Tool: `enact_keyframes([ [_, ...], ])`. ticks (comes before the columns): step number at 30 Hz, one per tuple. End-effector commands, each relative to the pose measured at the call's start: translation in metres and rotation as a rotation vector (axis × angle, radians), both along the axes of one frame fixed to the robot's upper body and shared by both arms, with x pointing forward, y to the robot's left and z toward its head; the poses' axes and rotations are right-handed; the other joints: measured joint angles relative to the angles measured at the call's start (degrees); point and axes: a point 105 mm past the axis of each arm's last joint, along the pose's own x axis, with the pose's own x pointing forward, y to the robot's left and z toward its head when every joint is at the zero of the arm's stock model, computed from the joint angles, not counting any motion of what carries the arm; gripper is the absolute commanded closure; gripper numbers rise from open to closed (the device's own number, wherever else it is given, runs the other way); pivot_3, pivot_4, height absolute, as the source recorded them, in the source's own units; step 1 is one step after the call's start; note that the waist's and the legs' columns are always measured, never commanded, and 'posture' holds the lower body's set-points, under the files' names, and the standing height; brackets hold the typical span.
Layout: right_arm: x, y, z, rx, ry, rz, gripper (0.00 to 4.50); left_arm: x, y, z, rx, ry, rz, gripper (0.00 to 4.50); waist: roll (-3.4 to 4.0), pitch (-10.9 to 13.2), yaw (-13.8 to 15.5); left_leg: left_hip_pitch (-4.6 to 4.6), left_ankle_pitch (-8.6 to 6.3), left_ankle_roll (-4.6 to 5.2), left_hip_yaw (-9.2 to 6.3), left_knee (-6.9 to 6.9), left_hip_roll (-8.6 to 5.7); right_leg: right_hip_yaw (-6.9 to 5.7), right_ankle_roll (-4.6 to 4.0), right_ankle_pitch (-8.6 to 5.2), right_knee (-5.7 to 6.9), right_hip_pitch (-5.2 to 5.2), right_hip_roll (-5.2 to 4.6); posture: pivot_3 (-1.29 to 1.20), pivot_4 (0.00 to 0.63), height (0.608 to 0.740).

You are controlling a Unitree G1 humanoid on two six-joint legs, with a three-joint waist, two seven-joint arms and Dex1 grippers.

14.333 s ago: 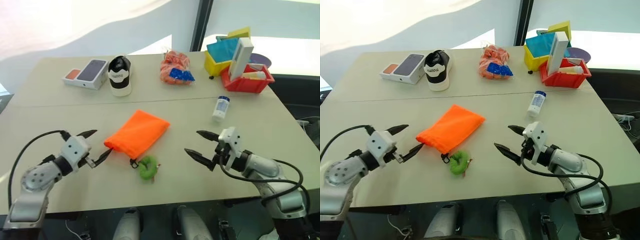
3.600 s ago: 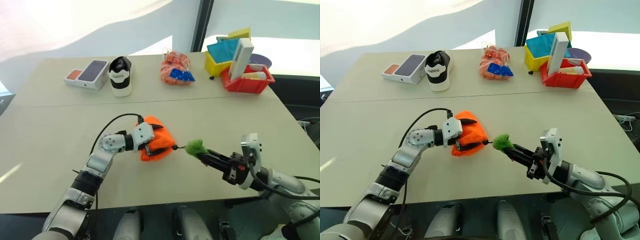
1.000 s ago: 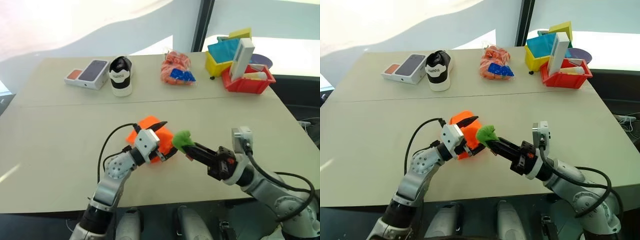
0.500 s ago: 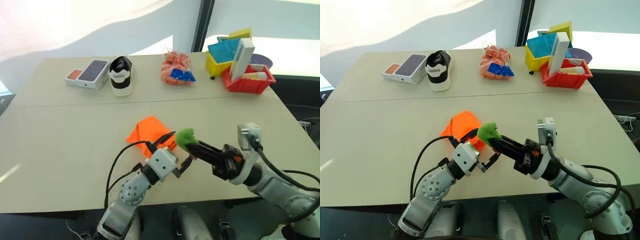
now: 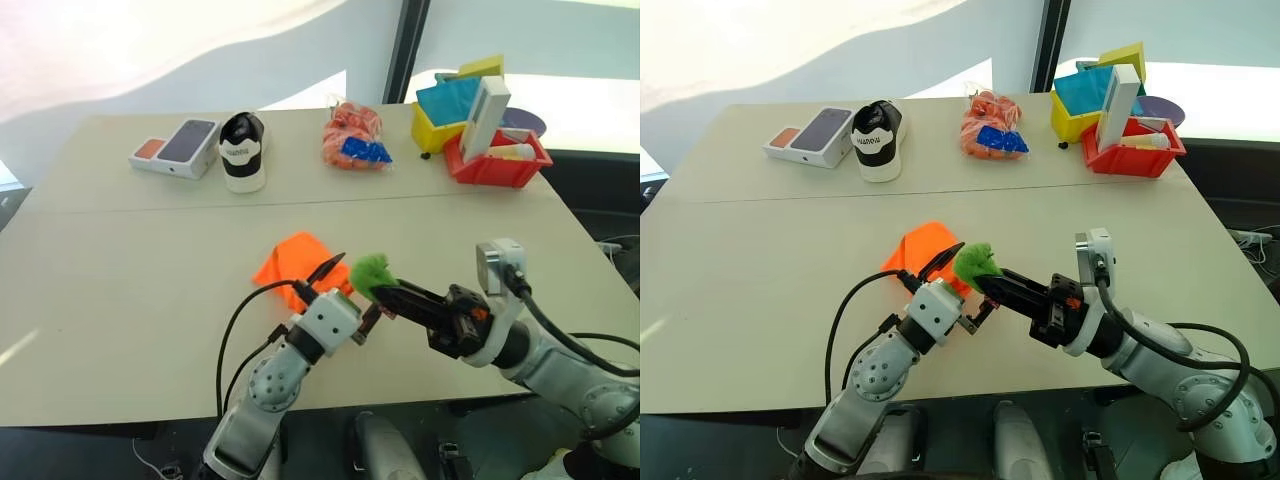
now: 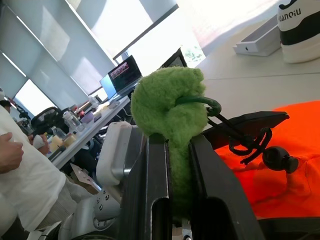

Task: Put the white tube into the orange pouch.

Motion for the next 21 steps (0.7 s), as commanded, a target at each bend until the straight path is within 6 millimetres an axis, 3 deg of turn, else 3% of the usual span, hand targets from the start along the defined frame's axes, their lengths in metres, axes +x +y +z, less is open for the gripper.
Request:
enact_keyframes([
  [1, -0.006, 0.005, 0.009, 0.015, -0.042, 0.026, 4.50, 0.001, -0.010, 0.006, -0.052, -0.029, -0.017, 0.05, 0.00, 0.0, 0.0, 0.00, 0.00, 0.00, 0.00, 0.00, 0.00, 0.00, 0.00, 0.00, 0.00, 0.00, 0.00, 0.00, 0.150, 0.740],
  [6, -0.005, 0.006, 0.010, 0.014, -0.048, 0.028, 4.50, 0.006, -0.017, 0.006, -0.059, -0.054, -0.042, 0.05, 0.00, 0.0, 0.0, 0.01, 0.00, 0.00, 0.00, 0.00, 0.00, 0.00, 0.00, 0.00, 0.01, 0.00, 0.01, 0.00, 0.150, 0.740],
  [12, -0.001, 0.000, 0.005, -0.039, -0.054, -0.009, 4.50, 0.008, -0.009, 0.009, -0.077, -0.058, -0.066, 0.05, 0.00, 0.0, 0.0, 0.00, 0.00, 0.00, 0.00, -0.01, 0.00, 0.00, 0.01, 0.01, 0.00, 0.00, 0.01, 0.00, 0.150, 0.740],
  [21, -0.009, -0.051, -0.049, -0.497, -0.045, -0.106, 4.50, 0.004, 0.040, -0.012, 0.035, 0.053, -0.149, 0.05, 0.02, 0.0, 0.0, 0.03, 0.00, 0.00, 0.01, -0.04, 0.01, -0.02, -0.01, 0.00, 0.01, -0.02, 0.00, 0.00, 0.150, 0.740],
])
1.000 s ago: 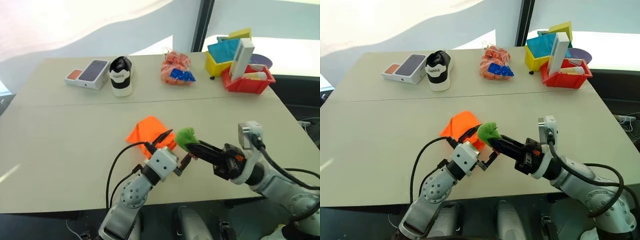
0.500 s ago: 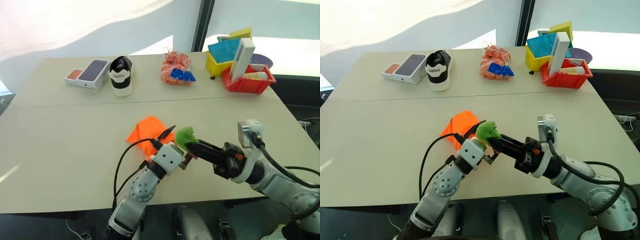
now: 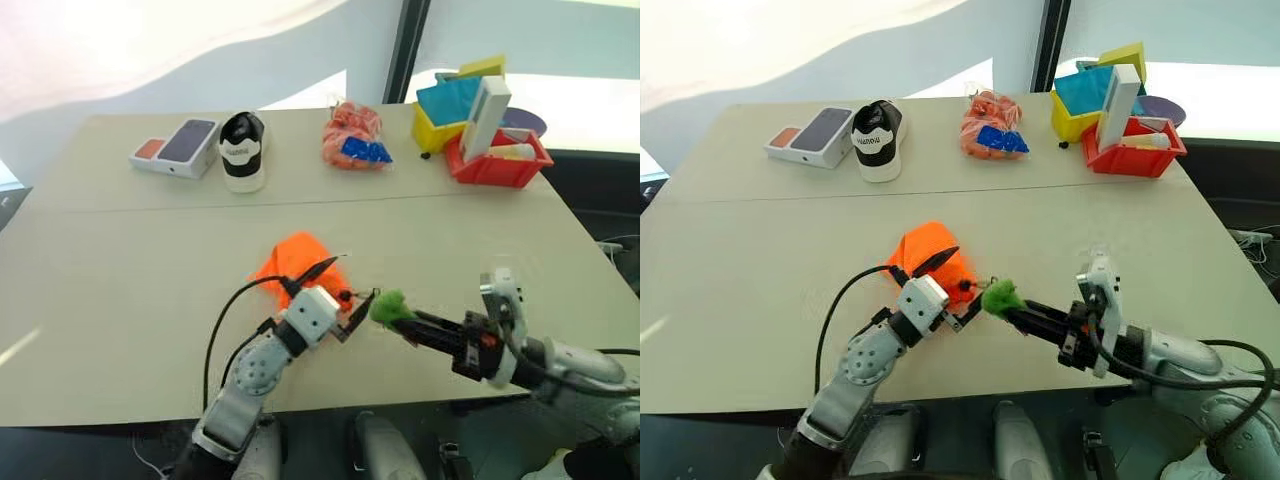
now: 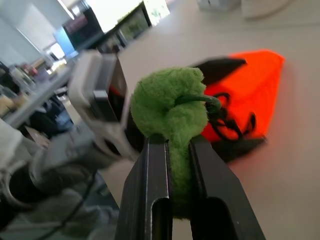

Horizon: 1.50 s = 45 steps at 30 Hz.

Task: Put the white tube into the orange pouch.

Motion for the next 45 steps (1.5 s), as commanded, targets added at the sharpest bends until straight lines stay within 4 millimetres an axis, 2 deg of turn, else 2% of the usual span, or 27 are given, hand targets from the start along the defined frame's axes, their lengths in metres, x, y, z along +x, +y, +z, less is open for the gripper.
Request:
enact_keyframes([
  [1, 0.005, -0.023, -0.013, -0.226, -0.068, -0.027, 4.50, -0.009, 0.022, 0.003, 0.028, 0.012, -0.065, 0.05, 0.00, 0.0, -0.2, 0.02, 0.00, 0.00, 0.01, 0.00, 0.00, 0.00, -0.01, 0.00, 0.00, 0.00, 0.00, 0.00, 0.150, 0.740],
  [4, 0.021, -0.062, -0.052, -0.607, -0.075, -0.098, 4.50, -0.009, 0.039, -0.003, 0.061, 0.051, -0.067, 0.05, 0.02, 0.0, -0.3, 0.07, 0.00, -0.01, 0.08, 0.00, 0.02, 0.01, -0.05, 0.01, -0.01, 0.01, -0.03, 0.00, 0.150, 0.740],
  [6, 0.021, -0.070, -0.058, -0.674, -0.066, -0.068, 3.60, -0.006, 0.043, -0.001, 0.058, 0.052, -0.060, 0.00, 0.03, 0.0, 0.0, 0.03, 0.00, -0.01, 0.10, 0.03, 0.00, 0.01, -0.08, 0.02, -0.03, -0.04, -0.10, 0.00, 0.150, 0.740],
  [7, 0.020, -0.071, -0.057, -0.691, -0.079, -0.051, 3.31, -0.005, 0.044, 0.000, 0.059, 0.053, -0.062, 0.00, 0.04, 0.0, 0.2, -0.01, 0.00, -0.01, 0.11, 0.05, -0.01, 0.01, -0.08, 0.02, -0.03, -0.04, -0.15, 0.00, 0.150, 0.740],
  [10, 0.023, -0.076, -0.053, -0.736, -0.137, -0.047, 1.79, -0.003, 0.042, 0.001, 0.075, 0.054, -0.078, 0.00, 0.01, 0.0, 0.4, -0.05, 0.00, -0.01, 0.13, 0.03, -0.01, -0.01, -0.05, 0.02, -0.16, 0.01, -0.13, 0.00, 0.150, 0.740],
  [11, 0.023, -0.077, -0.052, -0.739, -0.152, -0.046, 1.43, -0.002, 0.041, 0.001, 0.079, 0.053, -0.080, 0.00, 0.02, 0.0, 0.6, -0.07, 0.00, -0.01, 0.14, 0.02, -0.01, -0.01, -0.05, 0.02, -0.19, 0.01, -0.12, 0.00, 0.150, 0.740],
  [12, 0.022, -0.076, -0.051, -0.730, -0.165, -0.040, 0.84, -0.002, 0.039, 0.002, 0.082, 0.051, -0.082, 0.00, 0.02, 0.0, 0.7, -0.07, 0.00, -0.01, 0.15, 0.00, -0.01, -0.01, -0.03, 0.02, -0.20, 0.01, -0.12, 0.00, 0.150, 0.740],
  [17, 0.023, -0.064, -0.037, -0.584, -0.218, -0.047, 0.84, 0.000, 0.028, -0.007, 0.180, 0.068, -0.117, 0.00, 0.01, 0.0, 1.0, -0.05, 0.00, -0.01, 0.11, -0.03, 0.01, -0.01, 0.01, 0.02, -0.17, 0.01, -0.05, 0.00, 0.150, 0.740],
  [19, 0.021, -0.060, -0.037, -0.560, -0.231, -0.025, 0.84, 0.005, 0.029, -0.011, 0.184, 0.111, -0.099, 0.00, 0.00, 0.0, 1.0, -0.03, 0.00, -0.01, 0.12, -0.02, 0.01, -0.01, 0.01, 0.02, -0.14, 0.02, -0.05, 0.00, 0.150, 0.740],
  [24, 0.027, -0.059, -0.039, -0.535, -0.262, -0.028, 0.84, 0.002, 0.028, -0.024, 0.231, 0.205, -0.132, 0.00, 0.00, 0.0, 0.8, 0.00, 0.00, -0.01, 0.12, 0.02, 0.01, -0.01, 0.00, 0.01, -0.10, 0.04, -0.05, 0.00, 0.150, 0.740],
  [26, 0.028, -0.057, -0.040, -0.530, -0.272, -0.023, 0.75, 0.000, 0.030, -0.029, 0.255, 0.231, -0.151, 0.54, 0.03, 0.0, 0.9, 0.02, 0.00, -0.01, 0.12, 0.02, 0.01, -0.01, 0.00, 0.01, -0.10, 0.06, -0.05, 0.00, 0.150, 0.740],
  [28, 0.029, -0.053, -0.039, -0.514, -0.280, -0.020, 0.75, -0.001, 0.035, -0.030, 0.284, 0.224, -0.164, 1.30, 0.04, 0.0, 0.9, 0.03, 0.00, -0.01, 0.12, 0.01, 0.01, -0.01, 0.00, 0.01, -0.09, 0.07, -0.06, 0.00, 0.150, 0.740],
  [31, 0.029, -0.051, -0.039, -0.503, -0.288, -0.021, 0.75, 0.001, 0.043, -0.028, 0.291, 0.201, -0.152, 2.92, 0.06, 0.0, 1.0, 0.05, 0.00, -0.01, 0.11, -0.01, 0.01, -0.01, -0.01, 0.01, -0.08, 0.08, -0.06, 0.00, 0.150, 0.740],
  [34, 0.028, -0.047, -0.038, -0.496, -0.296, -0.015, 0.75, 0.000, 0.059, -0.029, 0.299, 0.200, -0.140, 4.42, 0.06, -0.1, 1.0, 0.04, 0.00, -0.01, 0.13, 0.01, 0.01, 0.01, -0.01, 0.01, -0.08, 0.08, -0.08, 0.00, 0.150, 0.740],
  [39, 0.030, -0.040, -0.033, -0.479, -0.314, 0.002, 0.75, 0.004, 0.098, -0.029, 0.328, 0.194, -0.078, 4.47, 0.07, 0.0, 0.6, 0.10, 0.00, -0.01, 0.12, -0.03, 0.04, 0.00, -0.04, 0.00, 0.01, 0.04, -0.05, 0.00, 0.150, 0.740],
  [40, 0.031, -0.039, -0.031, -0.478, -0.319, 0.005, 0.75, 0.007, 0.115, -0.028, 0.332, 0.197, -0.042, 4.47, 0.07, 0.0, 0.6, 0.08, 0.00, -0.01, 0.10, -0.02, 0.05, -0.01, -0.04, 0.00, 0.02, 0.03, -0.05, 0.00, 0.150, 0.740],
  [43, 0.032, -0.035, -0.026, -0.470, -0.332, 0.025, 0.75, 0.011, 0.149, -0.026, 0.345, 0.210, 0.022, 4.47, 0.06, 0.0, 0.4, 0.07, 0.00, -0.01, 0.12, -0.01, 0.06, 0.00, -0.04, 0.00, 0.01, 0.01, -0.06, 0.00, 0.150, 0.740],
  [45, 0.031, -0.030, -0.024, -0.462, -0.334, 0.044, 0.75, 0.010, 0.152, -0.025, 0.321, 0.236, 0.015, 4.47, 0.07, 0.0, 0.0, 0.06, 0.00, -0.01, 0.11, -0.03, 0.07, -0.02, -0.05, 0.01, 0.02, 0.00, -0.06, 0.00, 0.150, 0.740],
])
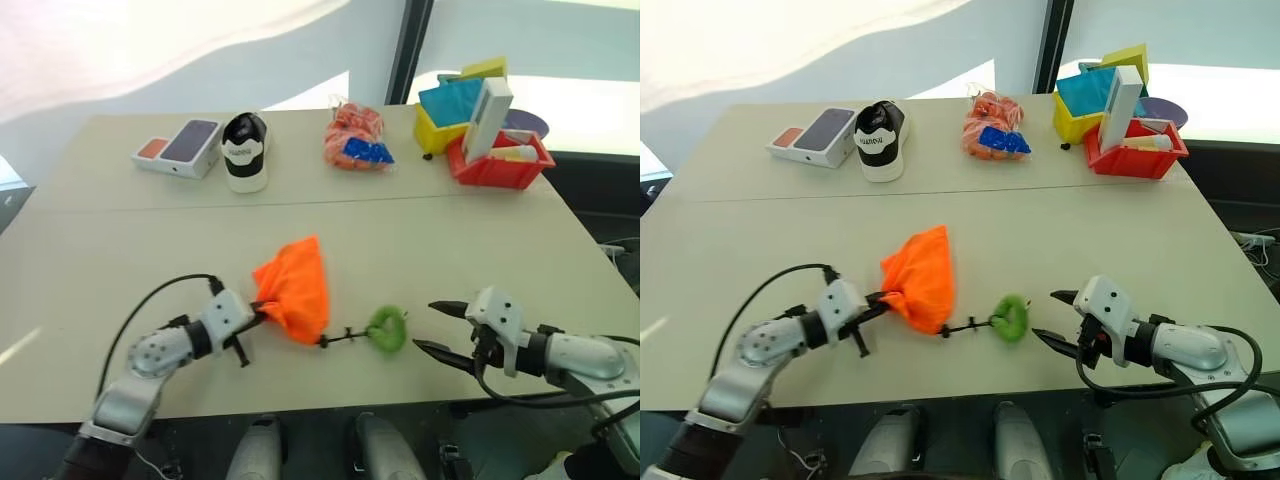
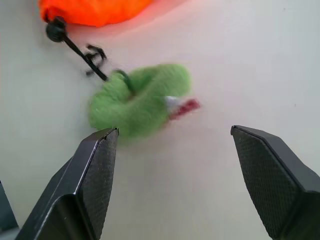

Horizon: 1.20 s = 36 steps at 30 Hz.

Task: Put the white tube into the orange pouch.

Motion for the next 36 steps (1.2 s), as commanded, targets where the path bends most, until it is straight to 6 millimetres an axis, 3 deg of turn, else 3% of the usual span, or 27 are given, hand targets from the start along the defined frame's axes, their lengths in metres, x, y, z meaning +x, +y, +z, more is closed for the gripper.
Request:
enact_keyframes([
  [1, -0.003, 0.012, 0.012, 0.014, -0.026, 0.059, 0.75, 0.001, 0.014, 0.007, -0.050, 0.019, 0.030, 4.47, 0.00, 0.0, -0.3, 0.00, 0.00, 0.00, 0.01, 0.00, 0.00, 0.00, 0.00, 0.00, 0.00, 0.00, -0.01, 0.00, 0.150, 0.740],
  [6, -0.006, 0.032, 0.018, 0.042, -0.033, 0.123, 0.75, -0.003, 0.003, 0.024, -0.192, 0.116, -0.021, 4.47, -0.04, 0.0, -0.3, -0.05, 0.00, 0.00, 0.03, 0.02, -0.02, 0.01, 0.01, 0.02, -0.02, 0.01, -0.07, 0.00, 0.150, 0.740],
  [9, -0.007, 0.052, 0.022, 0.081, -0.036, 0.174, 0.75, -0.010, 0.003, 0.040, -0.259, 0.226, -0.087, 3.59, -0.09, 0.0, -0.4, -0.03, 0.00, 0.00, -0.02, 0.02, 0.00, -0.01, 0.01, 0.02, 0.03, 0.00, -0.04, 0.00, 0.150, 0.740],
  [14, -0.015, 0.081, 0.026, 0.120, -0.012, 0.284, 0.75, -0.025, 0.011, 0.045, -0.190, 0.372, -0.145, 1.26, -0.07, 0.1, -0.7, -0.02, 0.00, 0.00, -0.03, 0.01, 0.01, -0.03, 0.00, 0.01, 0.06, -0.04, -0.01, 0.00, 0.150, 0.740],
  [17, -0.017, 0.096, 0.022, 0.107, 0.018, 0.341, 0.75, -0.032, 0.020, 0.045, -0.165, 0.434, -0.161, 1.26, -0.07, 0.1, -0.8, -0.03, 0.00, 0.00, 0.00, -0.02, 0.02, -0.01, -0.01, 0.00, 0.06, -0.09, -0.01, 0.00, 0.150, 0.740],
  [19, -0.006, 0.101, 0.013, 0.061, 0.024, 0.326, 0.75, -0.031, 0.029, 0.043, -0.140, 0.447, -0.136, 1.26, -0.07, 0.1, -0.7, -0.03, 0.00, 0.00, -0.01, -0.03, 0.02, -0.01, -0.02, 0.00, 0.06, -0.10, -0.02, 0.00, 0.150, 0.740],
  [22, 0.006, 0.105, 0.006, 0.046, 0.060, 0.296, 0.75, -0.031, 0.038, 0.046, -0.139, 0.447, -0.117, 1.26, -0.11, 0.1, -0.6, -0.06, 0.00, 0.00, -0.01, 0.00, 0.02, -0.01, -0.06, 0.01, 0.05, -0.13, -0.05, 0.00, 0.150, 0.740],
  [28, 0.011, 0.106, -0.008, 0.048, 0.132, 0.245, 0.75, -0.032, 0.043, 0.058, -0.179, 0.428, -0.099, 1.26, -0.11, 0.1, -0.5, -0.15, 0.00, 0.00, 0.00, -0.04, 0.01, -0.01, -0.24, 0.11, -0.02, -0.16, -0.12, 0.00, 0.150, 0.740],
  [34, 0.008, 0.094, -0.011, 0.082, 0.171, 0.178, 3.74, -0.032, 0.051, 0.060, -0.192, 0.431, -0.068, 1.18, -0.11, 0.1, -0.6, -0.14, 0.00, 0.00, -0.02, -0.09, 0.01, -0.02, -0.24, 0.11, 0.01, -0.19, -0.07, 0.00, 0.150, 0.740],
  [36, 0.008, 0.084, -0.009, 0.082, 0.164, 0.148, 4.45, -0.033, 0.050, 0.059, -0.178, 0.433, -0.074, 1.18, -0.11, 0.1, -0.4, -0.14, 0.00, 0.00, -0.02, -0.07, 0.01, -0.03, -0.24, 0.11, 0.01, -0.18, -0.07, 0.00, 0.150, 0.740],
])
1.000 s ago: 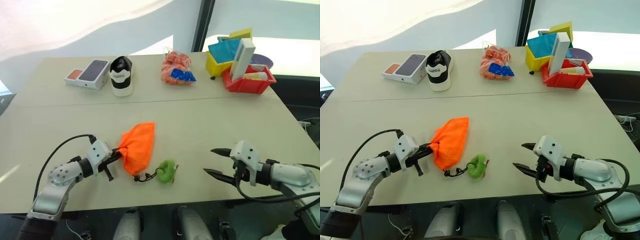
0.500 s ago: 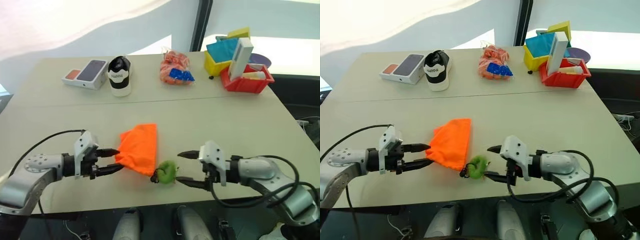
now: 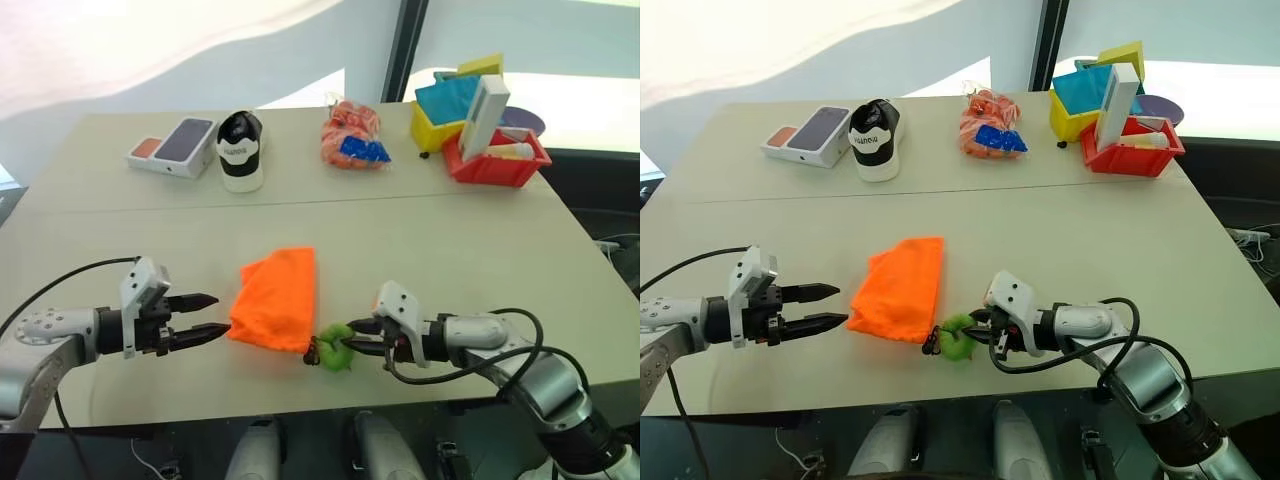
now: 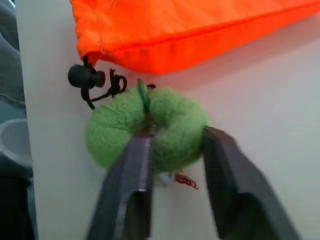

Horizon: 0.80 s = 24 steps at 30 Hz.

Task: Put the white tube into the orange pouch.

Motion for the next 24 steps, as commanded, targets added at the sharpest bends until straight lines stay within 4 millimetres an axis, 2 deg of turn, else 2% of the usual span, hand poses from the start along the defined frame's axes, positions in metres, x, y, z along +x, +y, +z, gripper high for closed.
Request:
enact_keyframes([
  [1, 0.000, -0.016, 0.016, 0.012, -0.053, -0.042, 4.45, 0.000, 0.001, 0.012, 0.009, -0.045, -0.015, 1.18, 0.00, 0.0, 0.0, 0.00, 0.00, 0.00, 0.01, 0.02, 0.00, 0.00, 0.01, 0.00, 0.00, 0.00, -0.01, 0.00, 0.150, 0.740],
  [6, 0.006, -0.040, 0.036, 0.022, -0.130, -0.121, 4.45, 0.016, -0.015, 0.029, -0.051, -0.125, -0.033, 1.18, -0.01, 0.0, 0.1, 0.00, 0.00, 0.00, 0.02, 0.07, -0.02, 0.00, 0.08, -0.05, -0.01, 0.04, -0.04, 0.00, 0.150, 0.740],
  [11, 0.020, -0.057, 0.051, 0.005, -0.210, -0.205, 4.45, 0.028, -0.049, 0.039, -0.072, -0.188, -0.149, 1.18, -0.02, 0.0, 0.0, 0.04, 0.00, 0.00, 0.03, 0.06, -0.03, 0.01, 0.13, -0.05, 0.01, 0.07, 0.03, 0.00, 0.150, 0.740],
  [20, 0.026, -0.066, 0.073, 0.008, -0.318, -0.223, 4.45, 0.041, -0.115, 0.040, -0.057, -0.229, -0.466, 1.18, -0.03, 0.0, 0.1, 0.01, 0.01, 0.00, 0.01, 0.08, -0.05, 0.00, 0.05, 0.04, 0.08, 0.06, 0.11, 0.00, 0.150, 0.740],
  [24, 0.022, -0.068, 0.085, 0.043, -0.345, -0.214, 4.45, 0.045, -0.126, 0.040, -0.066, -0.235, -0.515, 1.18, -0.03, 0.0, -0.3, 0.01, 0.01, 0.01, 0.05, 0.09, -0.06, 0.05, 0.09, 0.05, 0.06, 0.07, 0.10, 0.00, 0.150, 0.740],
])
